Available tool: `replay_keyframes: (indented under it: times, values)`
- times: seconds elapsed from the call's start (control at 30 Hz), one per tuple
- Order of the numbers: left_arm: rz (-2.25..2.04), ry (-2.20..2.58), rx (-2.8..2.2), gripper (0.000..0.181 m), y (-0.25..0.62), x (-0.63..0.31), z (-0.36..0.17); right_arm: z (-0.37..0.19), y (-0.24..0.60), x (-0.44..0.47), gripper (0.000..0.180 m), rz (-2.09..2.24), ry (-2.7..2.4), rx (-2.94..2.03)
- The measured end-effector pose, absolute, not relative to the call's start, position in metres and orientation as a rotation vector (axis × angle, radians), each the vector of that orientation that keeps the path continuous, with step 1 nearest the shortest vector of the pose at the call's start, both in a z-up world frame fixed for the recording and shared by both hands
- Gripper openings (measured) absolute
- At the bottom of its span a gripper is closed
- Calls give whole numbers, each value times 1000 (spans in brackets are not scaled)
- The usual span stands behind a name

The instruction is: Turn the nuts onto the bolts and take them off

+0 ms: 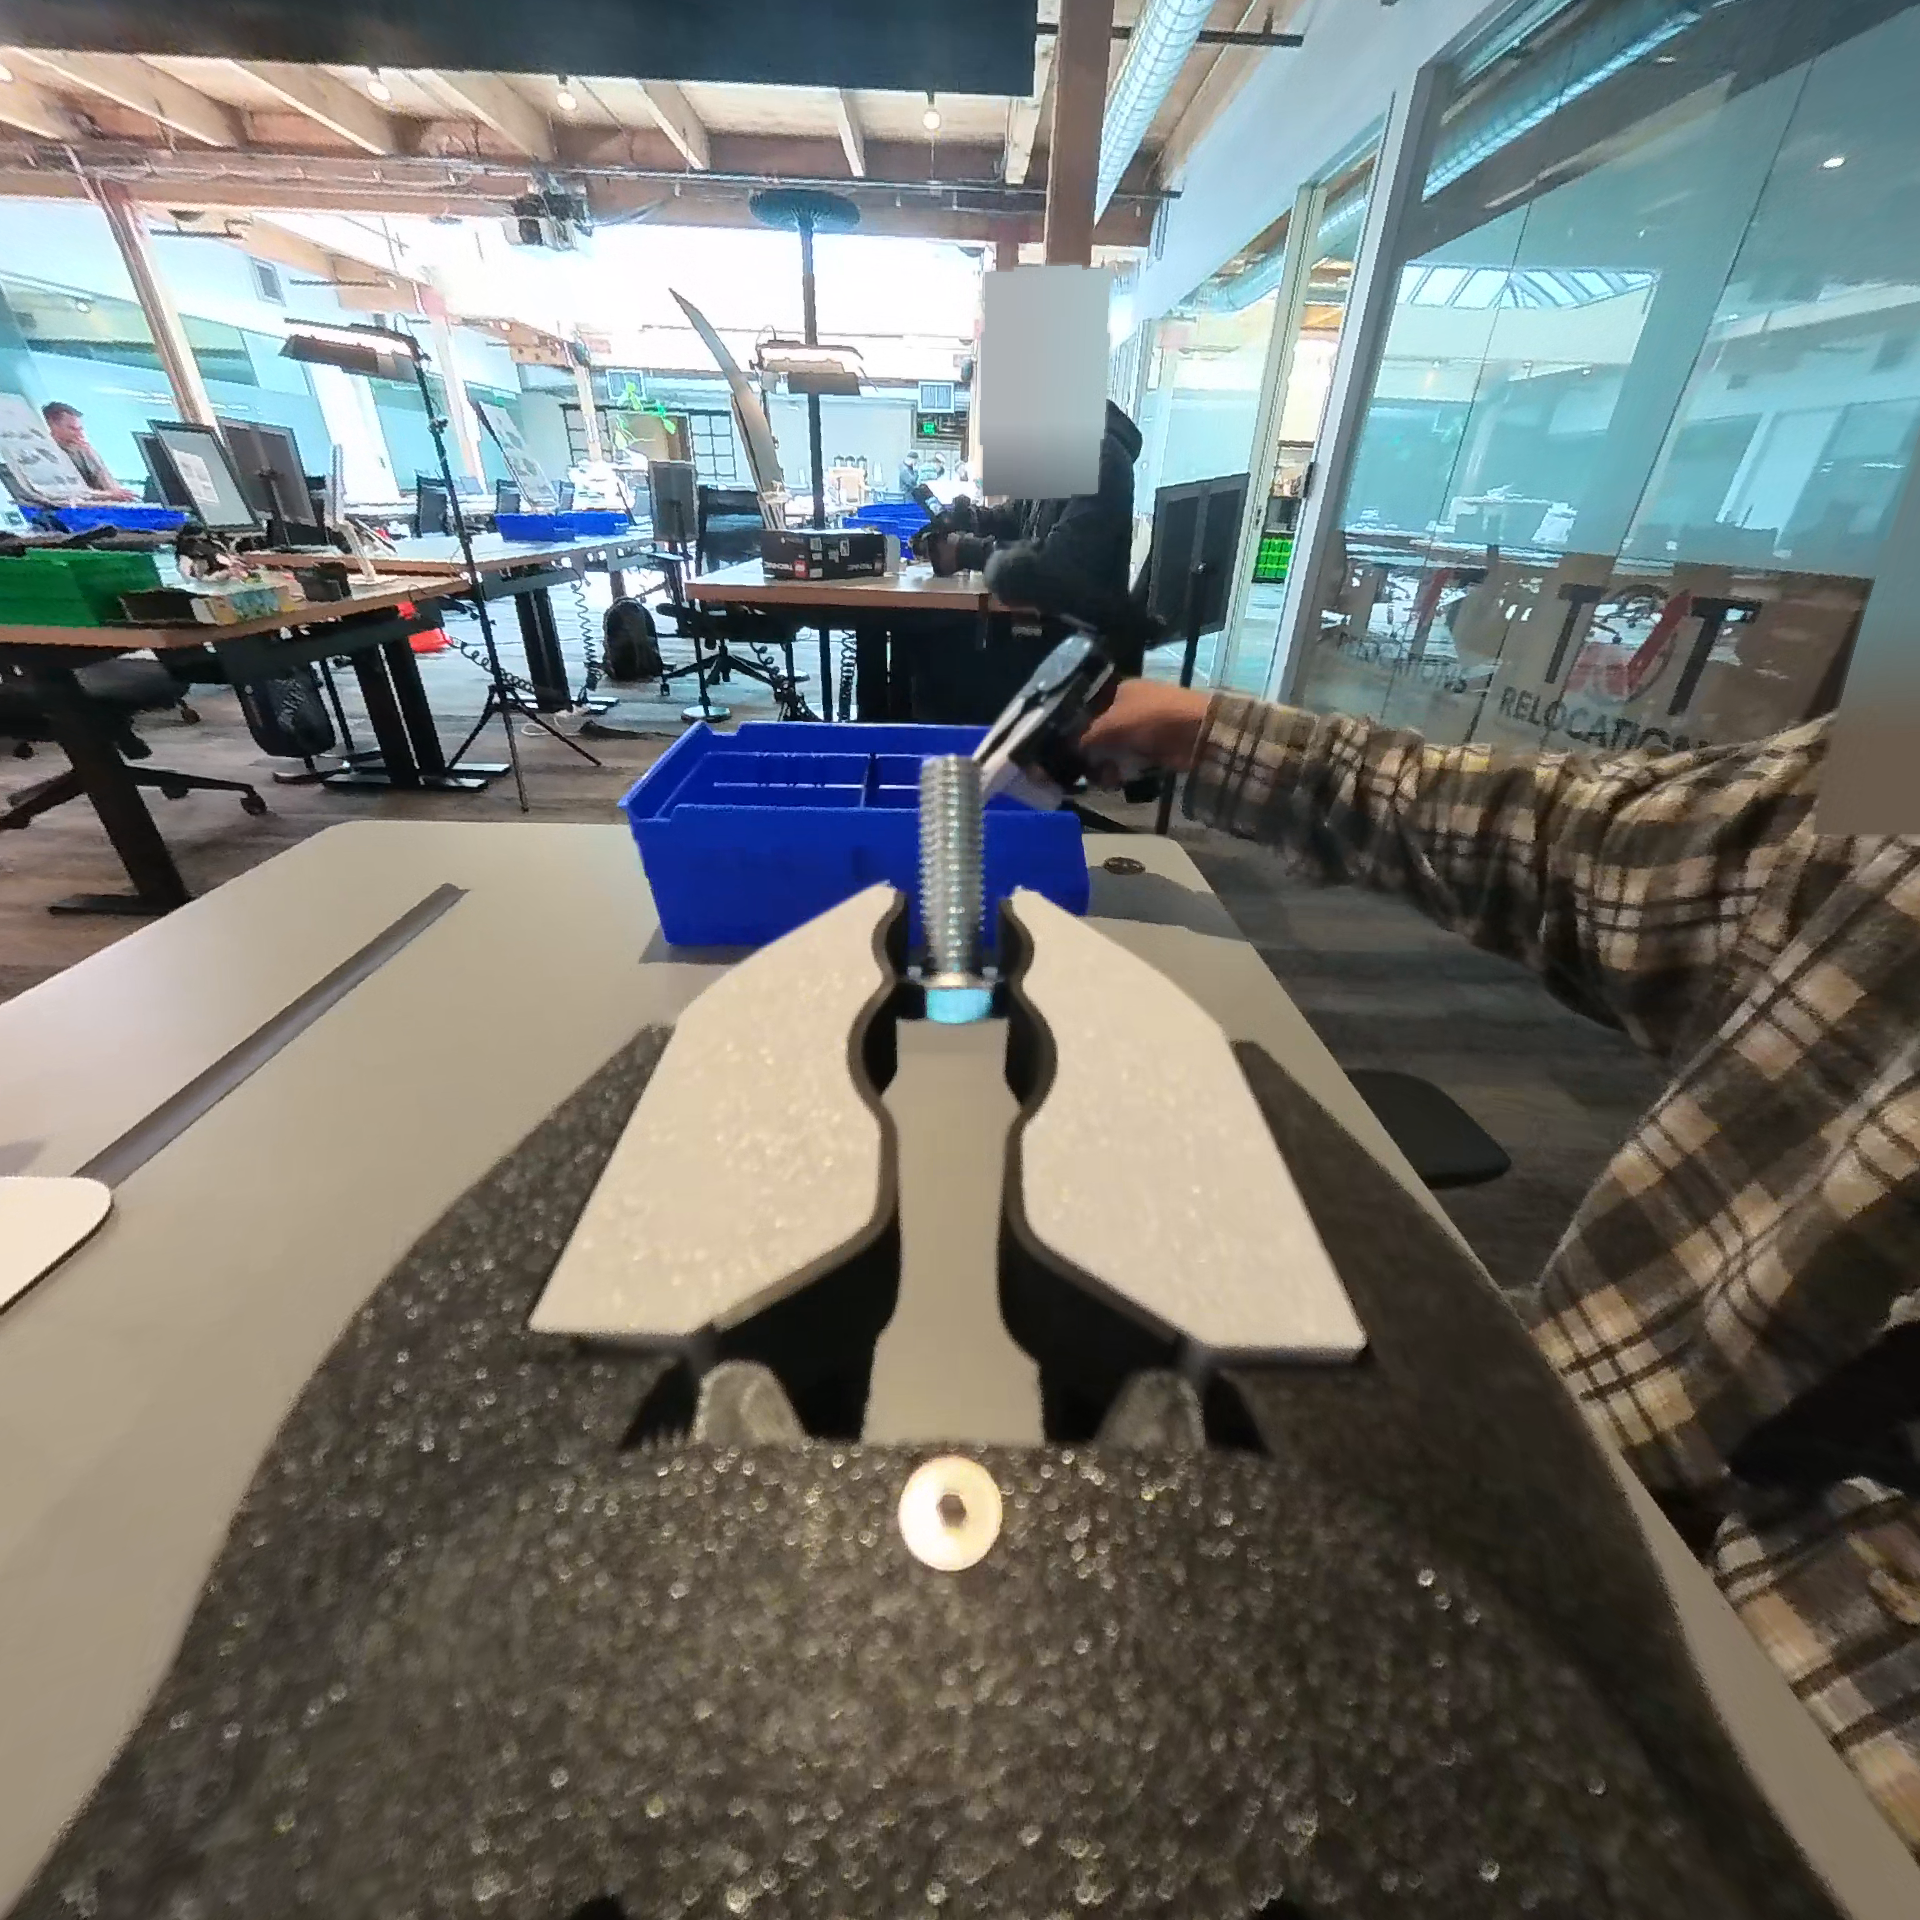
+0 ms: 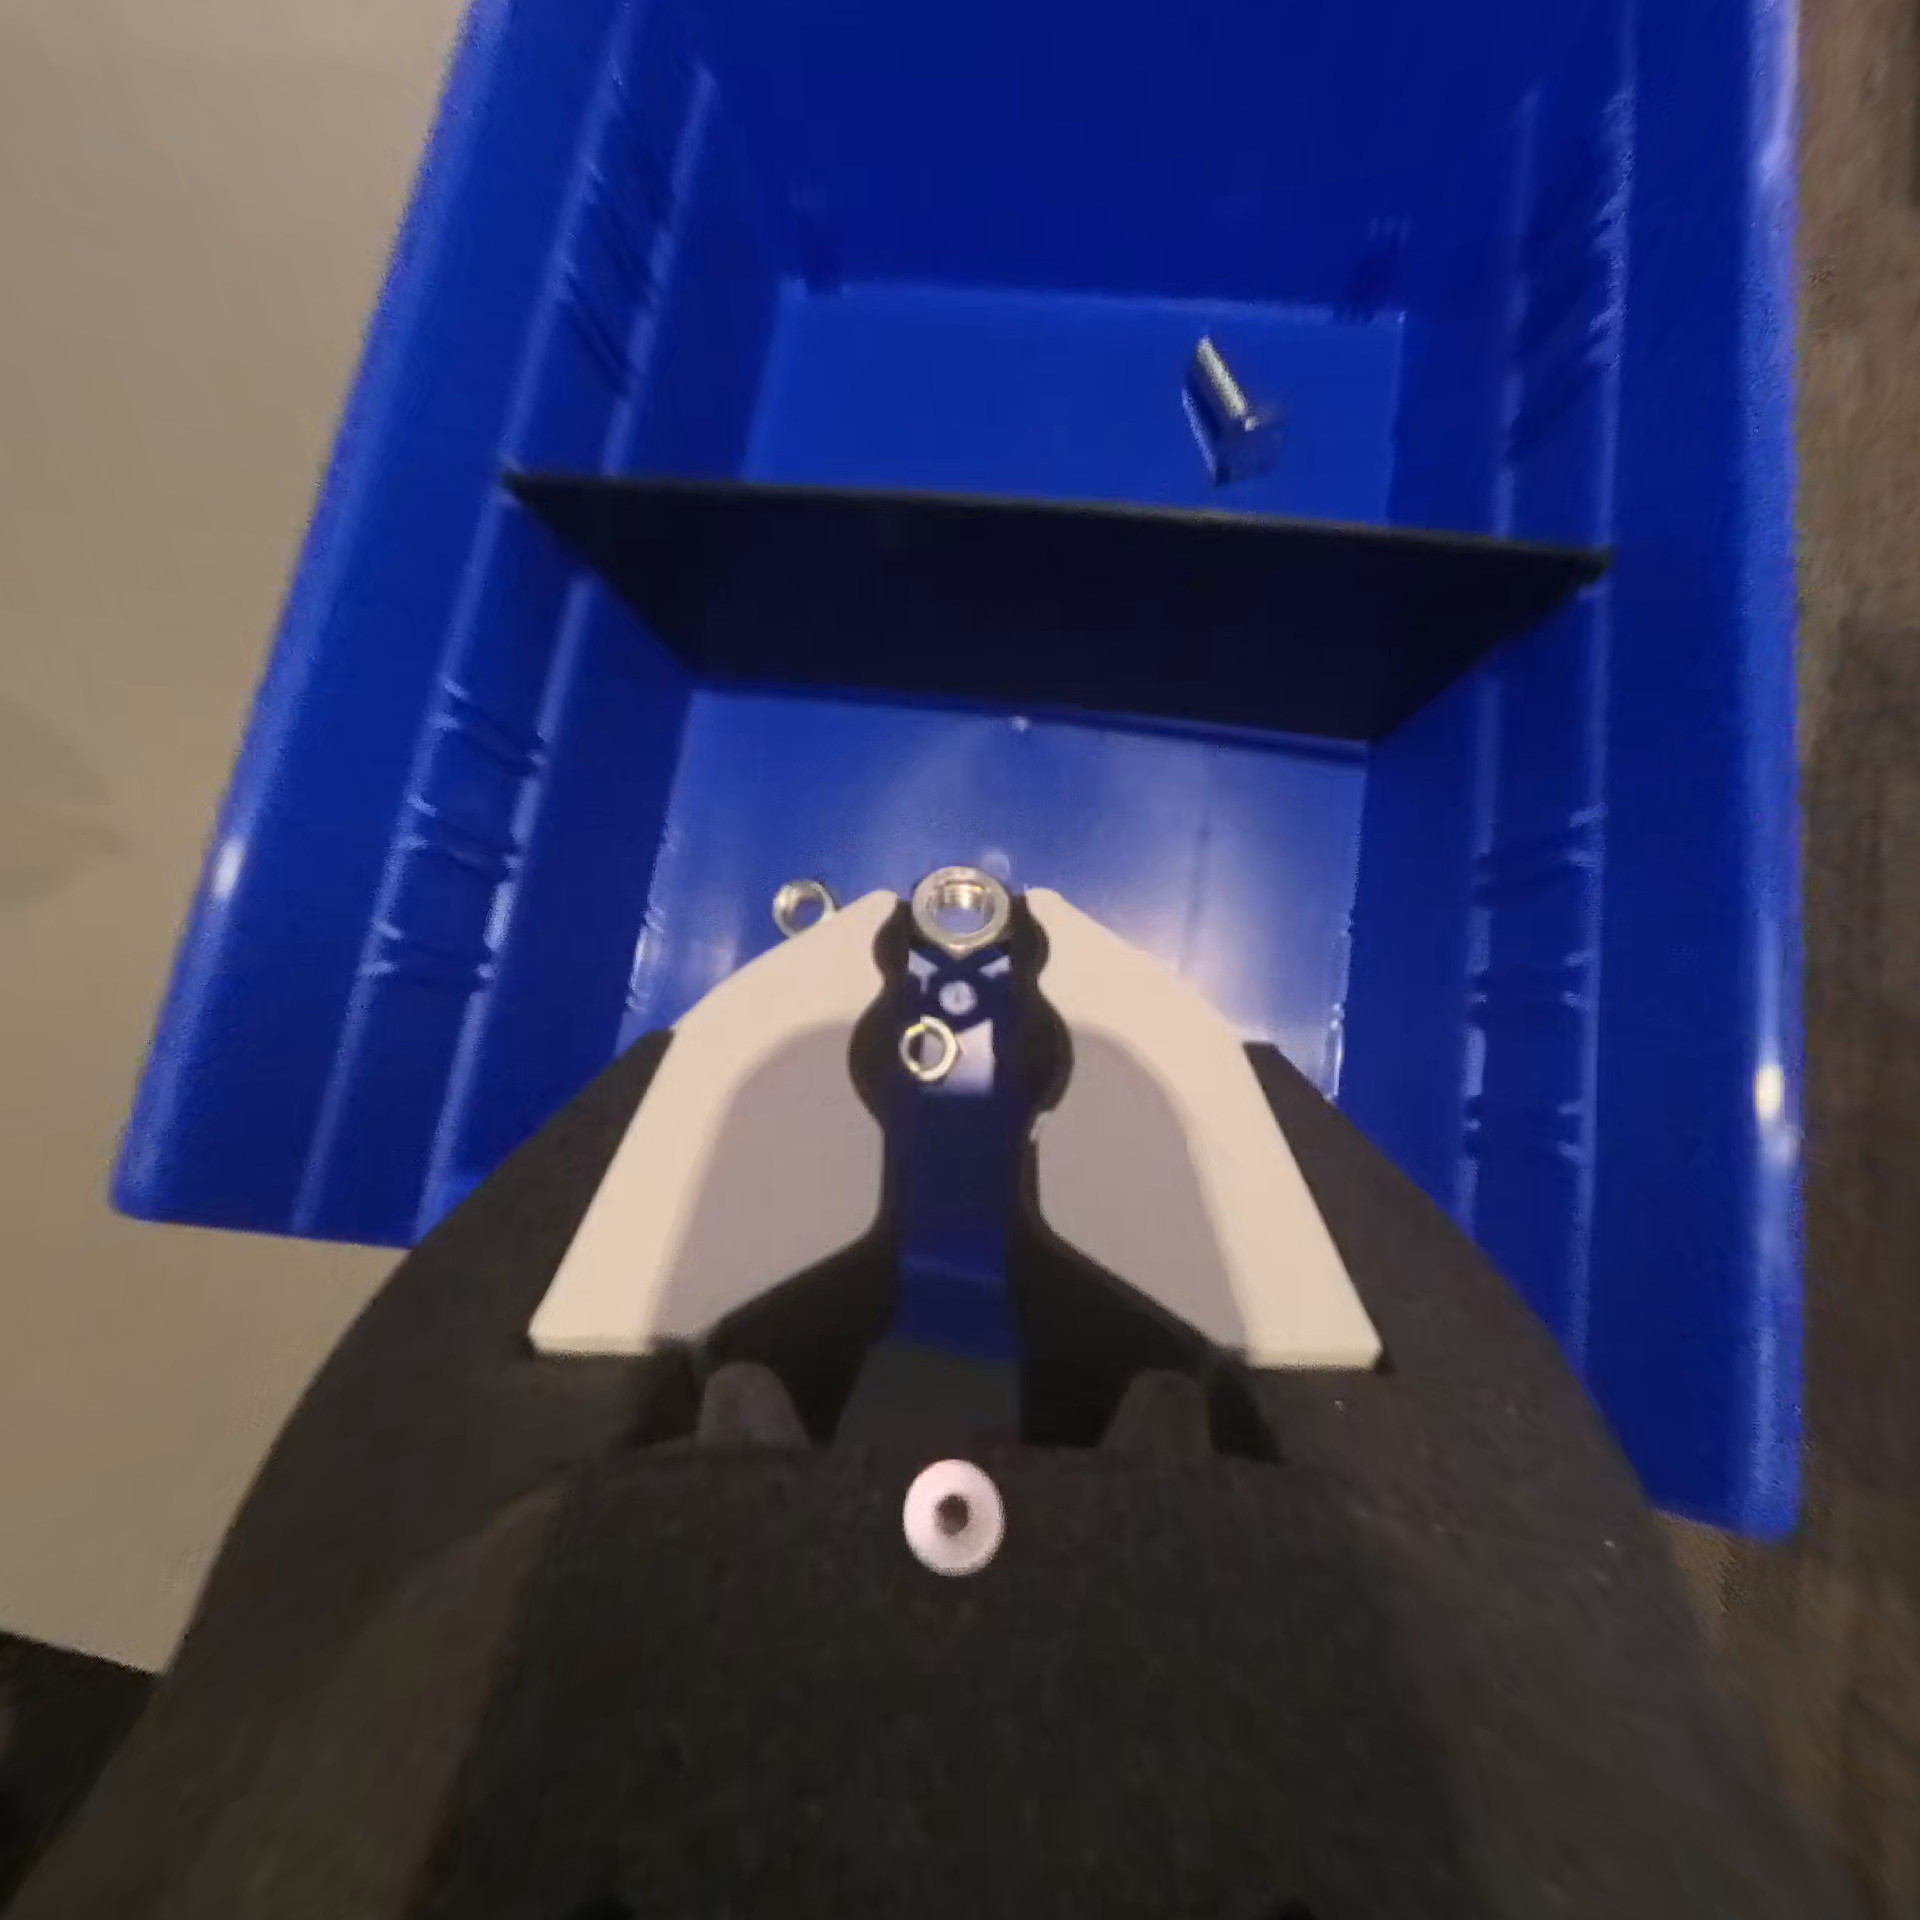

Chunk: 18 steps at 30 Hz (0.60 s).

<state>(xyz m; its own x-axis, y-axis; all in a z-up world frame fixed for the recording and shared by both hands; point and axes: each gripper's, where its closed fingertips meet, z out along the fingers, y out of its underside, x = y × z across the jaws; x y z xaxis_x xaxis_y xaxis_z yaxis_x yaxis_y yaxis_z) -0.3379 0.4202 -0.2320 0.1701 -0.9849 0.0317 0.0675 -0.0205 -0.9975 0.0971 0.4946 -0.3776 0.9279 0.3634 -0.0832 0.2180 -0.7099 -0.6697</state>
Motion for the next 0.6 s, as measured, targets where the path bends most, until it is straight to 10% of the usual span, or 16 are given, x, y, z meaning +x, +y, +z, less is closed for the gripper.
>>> replay_keyframes:
  times: [0.27,0.6]
  values:
    - [-1135,1022,-1262,15,420,-337,-235,-323,499,73,33,277,-440,-2182]
    - [-1147,1046,-1259,15,415,-333,-237,-189,410,-273,26,988,-1106,-1287]
